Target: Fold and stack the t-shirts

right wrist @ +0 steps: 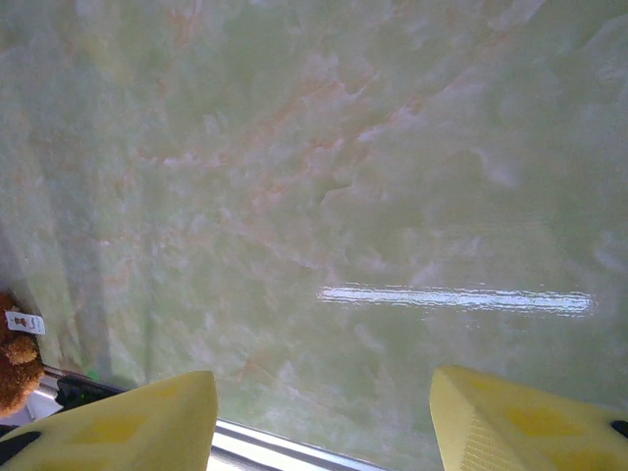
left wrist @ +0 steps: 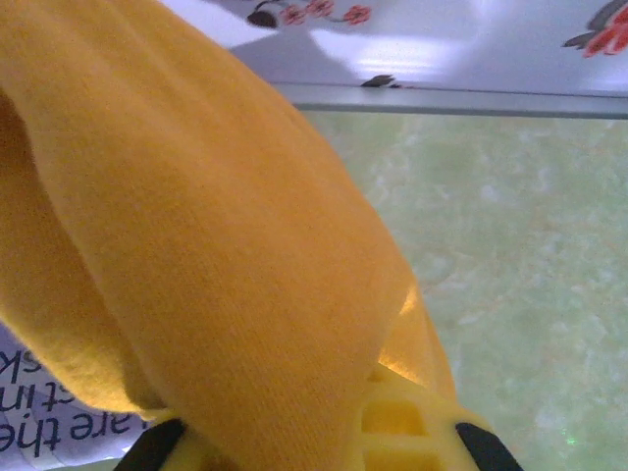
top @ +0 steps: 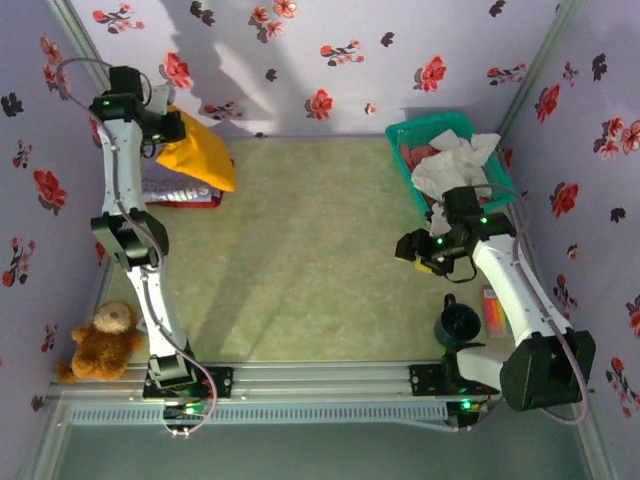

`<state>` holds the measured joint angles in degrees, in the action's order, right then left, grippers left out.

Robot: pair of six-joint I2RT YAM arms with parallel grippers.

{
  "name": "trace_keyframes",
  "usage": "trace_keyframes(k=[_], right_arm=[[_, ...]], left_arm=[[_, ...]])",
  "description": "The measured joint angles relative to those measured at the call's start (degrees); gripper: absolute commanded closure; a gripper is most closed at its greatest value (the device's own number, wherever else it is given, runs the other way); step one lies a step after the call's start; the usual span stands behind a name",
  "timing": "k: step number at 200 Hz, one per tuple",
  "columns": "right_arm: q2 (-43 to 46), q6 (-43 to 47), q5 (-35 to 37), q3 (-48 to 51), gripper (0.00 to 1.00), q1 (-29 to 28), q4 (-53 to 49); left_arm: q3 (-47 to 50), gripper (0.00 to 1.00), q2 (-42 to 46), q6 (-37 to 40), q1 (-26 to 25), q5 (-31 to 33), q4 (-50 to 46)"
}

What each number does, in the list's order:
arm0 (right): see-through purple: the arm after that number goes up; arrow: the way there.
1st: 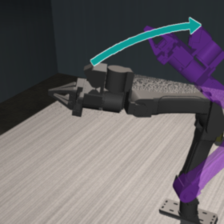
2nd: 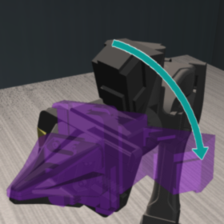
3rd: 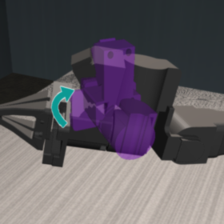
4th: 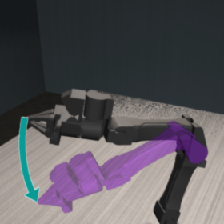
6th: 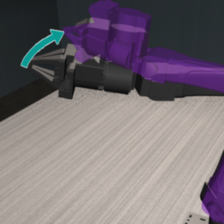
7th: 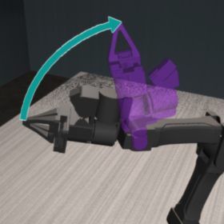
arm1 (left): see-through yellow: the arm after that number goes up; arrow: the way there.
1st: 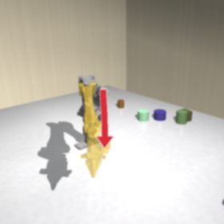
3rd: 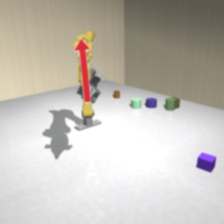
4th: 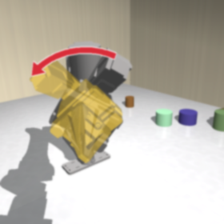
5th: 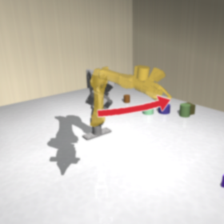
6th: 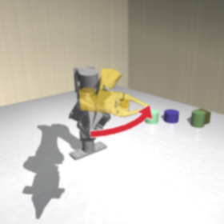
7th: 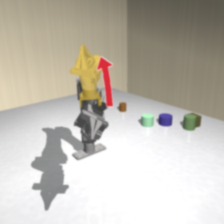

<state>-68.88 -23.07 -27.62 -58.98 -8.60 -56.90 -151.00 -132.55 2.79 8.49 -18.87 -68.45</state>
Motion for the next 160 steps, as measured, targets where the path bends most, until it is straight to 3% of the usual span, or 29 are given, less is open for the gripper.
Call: trace_keyframes(k=[110,160], right_arm=[[-0.33,0.39,0.0,-0.07,0.39,0.0,-0.17],[-1.75,0.85,0.02,-1.7,0.39,0.0,-1.57]], left_arm=[[1.25,1.0,-5.49,0.83,4.09,0.28,0.81],[-0.42,1.0,-7.52,0.87,4.74,3.56,2.14]])
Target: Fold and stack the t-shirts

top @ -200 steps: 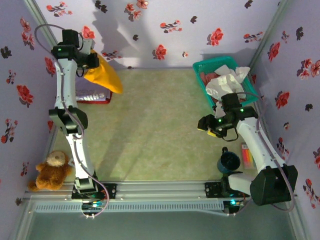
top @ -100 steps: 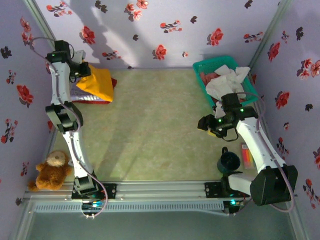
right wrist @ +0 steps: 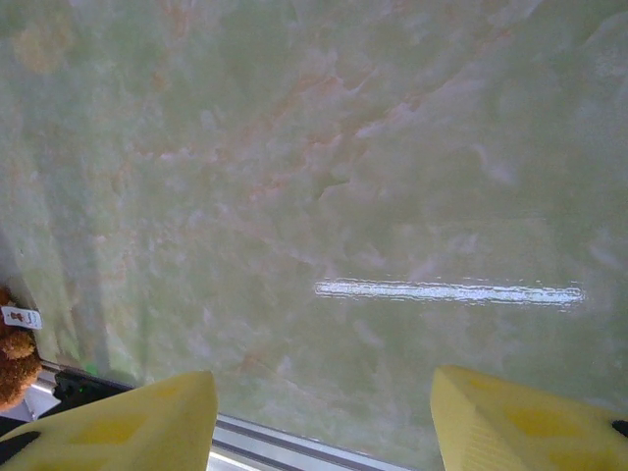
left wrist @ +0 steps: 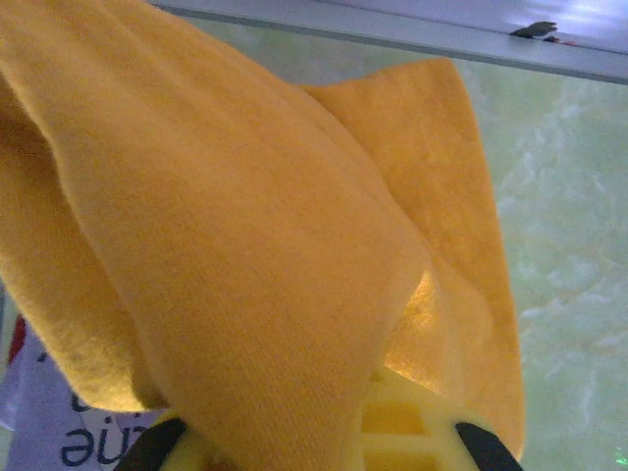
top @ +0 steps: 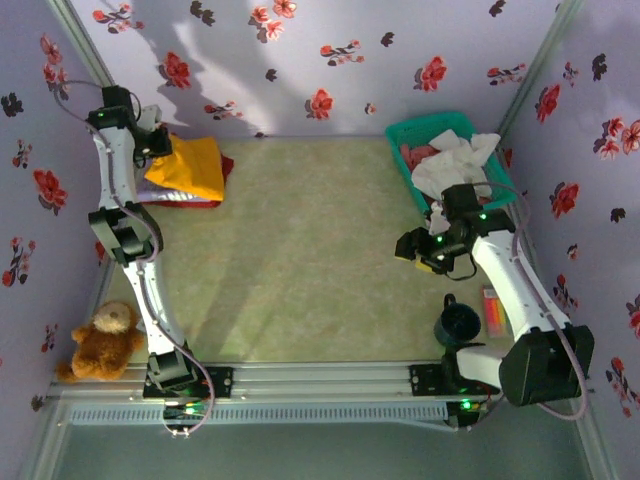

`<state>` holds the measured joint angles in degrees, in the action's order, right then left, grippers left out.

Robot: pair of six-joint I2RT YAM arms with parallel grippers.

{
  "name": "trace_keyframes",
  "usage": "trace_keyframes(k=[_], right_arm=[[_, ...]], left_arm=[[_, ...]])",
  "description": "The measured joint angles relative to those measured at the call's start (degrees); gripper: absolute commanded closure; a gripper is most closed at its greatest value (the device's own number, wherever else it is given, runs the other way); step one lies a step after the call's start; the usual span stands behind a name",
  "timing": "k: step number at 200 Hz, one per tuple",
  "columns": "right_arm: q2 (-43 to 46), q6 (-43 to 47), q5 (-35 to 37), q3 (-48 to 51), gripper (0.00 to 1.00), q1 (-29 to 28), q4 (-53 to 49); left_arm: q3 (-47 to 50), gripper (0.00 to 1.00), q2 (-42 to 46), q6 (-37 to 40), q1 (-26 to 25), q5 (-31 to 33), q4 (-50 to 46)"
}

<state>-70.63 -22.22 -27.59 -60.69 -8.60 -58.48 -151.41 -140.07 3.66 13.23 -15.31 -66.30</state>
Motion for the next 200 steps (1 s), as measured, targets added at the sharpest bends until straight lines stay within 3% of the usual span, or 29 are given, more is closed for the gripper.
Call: trace_keyframes(k=[43,51,55,91,121,141,151,155,179,200], right_arm=[[-1.6,0.17,-0.02,-0.17,0.39,0.0,0.02],[-1.92,0.17,-0.02,-0.37,0.39,0.0,-0.07],[-2.1,0.17,-0.02,-0.57,0.4,0.0,-0.11],[-2.49,0.17,-0.02,-2.4,0.39,0.0,-0.07],[-2.51,0.17,0.0,-2.69,0.35,0.0,0.31],[-2.25,0.15,0.24,-2.69,0.2,0.0,0.68],[-1.68,0.59,0.59,-2.69,0.05,0.04,1.2],[-1.25,0.24,0.87,-2.71,0.01,0.11,1.36],[2.62,0.83,4.17,-2.71,0.01,0.37,2.16],[8.28,0.92,9.2,-2.71,0.01,0.66,3.98]], left_arm=[[-0.79,0.98,-1.73,-0.07,1.27,3.19,2.49],[-0.79,0.6,-2.21,-0.07,1.46,3.76,2.78],[-0.79,0.49,-2.4,-0.13,1.55,4.09,2.86],[-0.66,0.22,-2.8,-1.33,1.68,7.65,2.91],[-0.31,0.17,-1.86,-6.19,1.68,16.7,0.22],[2.38,0.12,2.43,-9.38,1.75,21.44,-2.84],[5.31,0.06,6.12,-10.64,1.79,22.47,-3.76],[6.16,0.04,7.48,-10.78,1.77,22.64,-4.13],[14.25,0.0,18.27,-12.83,1.6,21.81,-4.98],[29.64,0.01,32.35,-13.53,1.31,15.78,-0.17]])
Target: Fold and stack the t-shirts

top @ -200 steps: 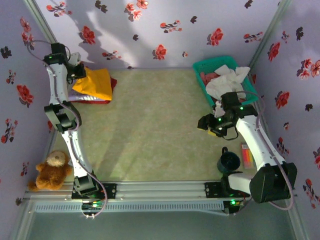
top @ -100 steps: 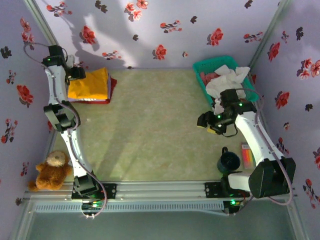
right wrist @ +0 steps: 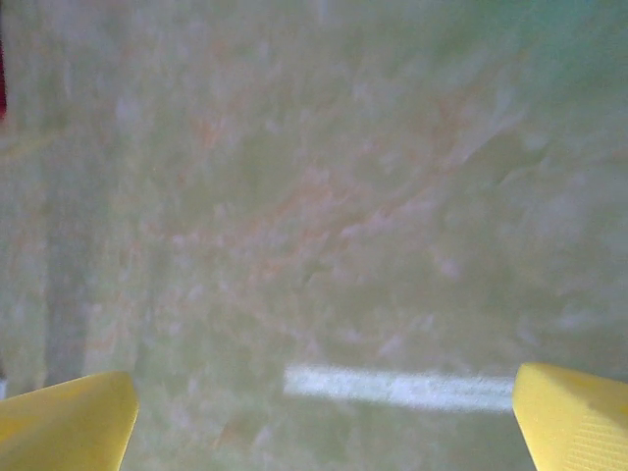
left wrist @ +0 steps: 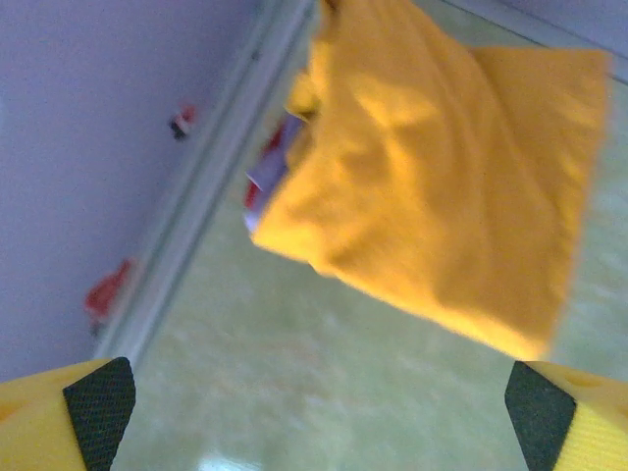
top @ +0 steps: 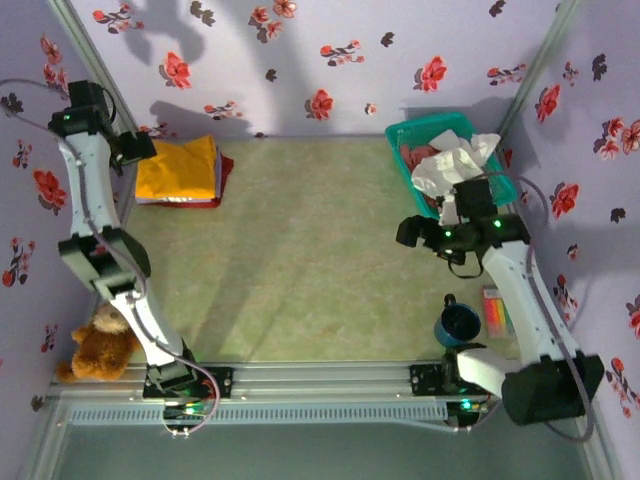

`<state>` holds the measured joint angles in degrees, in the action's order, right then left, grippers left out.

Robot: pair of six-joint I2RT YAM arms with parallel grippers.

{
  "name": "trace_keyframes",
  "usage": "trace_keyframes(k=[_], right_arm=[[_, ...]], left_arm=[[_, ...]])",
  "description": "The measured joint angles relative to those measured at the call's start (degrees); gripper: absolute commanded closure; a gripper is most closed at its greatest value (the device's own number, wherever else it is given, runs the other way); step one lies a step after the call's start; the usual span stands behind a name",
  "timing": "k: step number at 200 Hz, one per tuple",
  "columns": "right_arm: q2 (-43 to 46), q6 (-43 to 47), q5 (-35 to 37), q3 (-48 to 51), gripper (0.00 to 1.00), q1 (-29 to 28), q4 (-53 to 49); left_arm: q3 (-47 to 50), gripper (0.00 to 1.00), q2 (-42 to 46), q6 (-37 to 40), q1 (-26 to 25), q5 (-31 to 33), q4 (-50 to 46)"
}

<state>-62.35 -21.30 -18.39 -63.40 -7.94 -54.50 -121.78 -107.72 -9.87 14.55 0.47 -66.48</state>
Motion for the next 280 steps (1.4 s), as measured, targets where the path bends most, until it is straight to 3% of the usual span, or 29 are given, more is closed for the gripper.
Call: trace_keyframes(k=[25,45,80,119,153,227,255,280], right_arm=[[9.16,0.33,6.56,2.43,0.01,0.11,4.96],[15.06,0.37,9.49,4.66,0.01,0.2,6.19],[16.55,0.83,10.1,5.09,0.01,0.2,5.97],[16.17,1.55,10.08,6.78,0.01,0.2,4.5],[16.17,2.45,10.08,6.88,0.01,0.2,3.15],[14.53,2.93,10.97,6.88,0.01,0.46,2.34],[15.65,2.86,13.77,8.24,0.01,0.46,4.59],[20.39,1.75,20.39,16.39,0.01,0.46,13.2]], left_arm=[[20.17,0.0,16.37,-1.68,-0.33,-7.04,11.06],[24.2,0.01,20.06,-4.17,-0.2,-12.04,15.78],[13.38,0.0,5.35,-10.56,0.85,-23.69,22.99],[2.27,0.01,-14.21,-15.56,0.9,-29.94,27.26],[-13.51,0.01,-27.76,-16.65,1.18,-28.94,25.57],[-17.79,0.01,-35.82,-16.7,3.78,-23.8,18.97],[-16.41,0.01,-31.71,-15.5,2.51,-22.91,18.08],[1.44,0.01,-14.03,-12.31,-0.5,-20.09,22.53]])
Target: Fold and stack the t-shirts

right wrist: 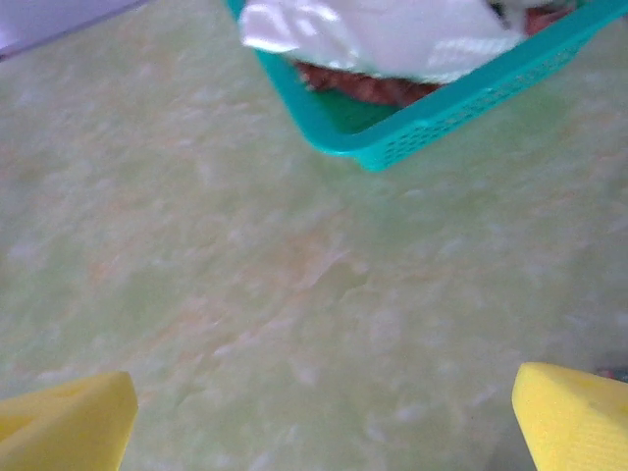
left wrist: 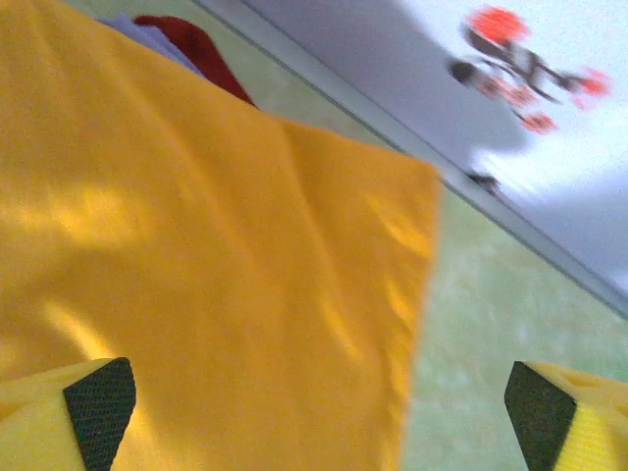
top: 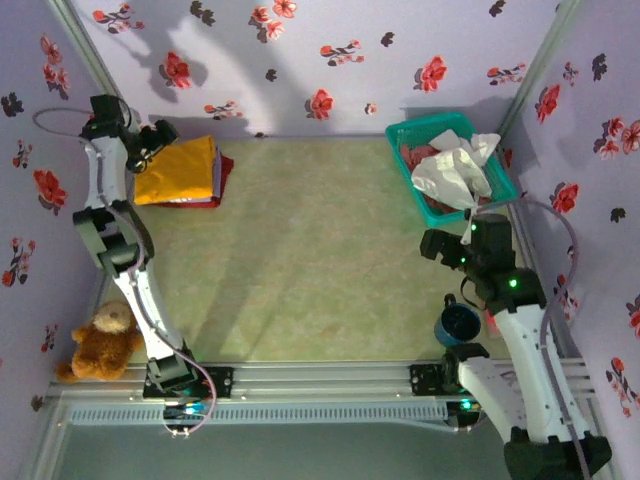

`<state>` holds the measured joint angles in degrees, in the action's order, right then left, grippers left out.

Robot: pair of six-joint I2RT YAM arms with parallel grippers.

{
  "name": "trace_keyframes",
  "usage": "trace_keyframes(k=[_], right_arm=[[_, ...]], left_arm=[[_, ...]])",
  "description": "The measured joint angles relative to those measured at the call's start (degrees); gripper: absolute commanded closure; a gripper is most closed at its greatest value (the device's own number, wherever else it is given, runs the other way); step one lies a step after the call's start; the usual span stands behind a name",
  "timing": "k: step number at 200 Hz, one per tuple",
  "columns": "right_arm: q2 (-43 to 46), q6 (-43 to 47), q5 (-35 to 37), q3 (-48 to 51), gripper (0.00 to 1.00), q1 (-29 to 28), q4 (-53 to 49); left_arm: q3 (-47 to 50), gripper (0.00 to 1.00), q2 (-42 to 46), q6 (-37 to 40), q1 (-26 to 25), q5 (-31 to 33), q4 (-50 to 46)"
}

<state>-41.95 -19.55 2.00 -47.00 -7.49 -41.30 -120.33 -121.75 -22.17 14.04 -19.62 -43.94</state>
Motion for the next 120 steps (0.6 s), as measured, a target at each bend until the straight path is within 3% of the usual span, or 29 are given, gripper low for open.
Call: trace_keyframes(k=[39,59,78,120], right_arm=[[6.91,0.13,10.58,20.26,0.01,0.0,21.81],[6.49,2.62,14.62,28.83,0.01,0.02,34.32],[2.19,5.7,17.22,33.68,0.01,0.09,45.29],[-11.54,10.84,19.06,34.47,0.01,0.11,63.19]], left_arm=[[44.19,0.01,44.78,3.61,-10.56,5.84,20.5],[63.36,0.01,60.74,7.02,-15.61,9.97,31.23],[76.59,0.01,66.55,10.56,-18.93,12.87,38.4],[94.84,0.0,65.48,17.77,-19.89,20.59,52.72]])
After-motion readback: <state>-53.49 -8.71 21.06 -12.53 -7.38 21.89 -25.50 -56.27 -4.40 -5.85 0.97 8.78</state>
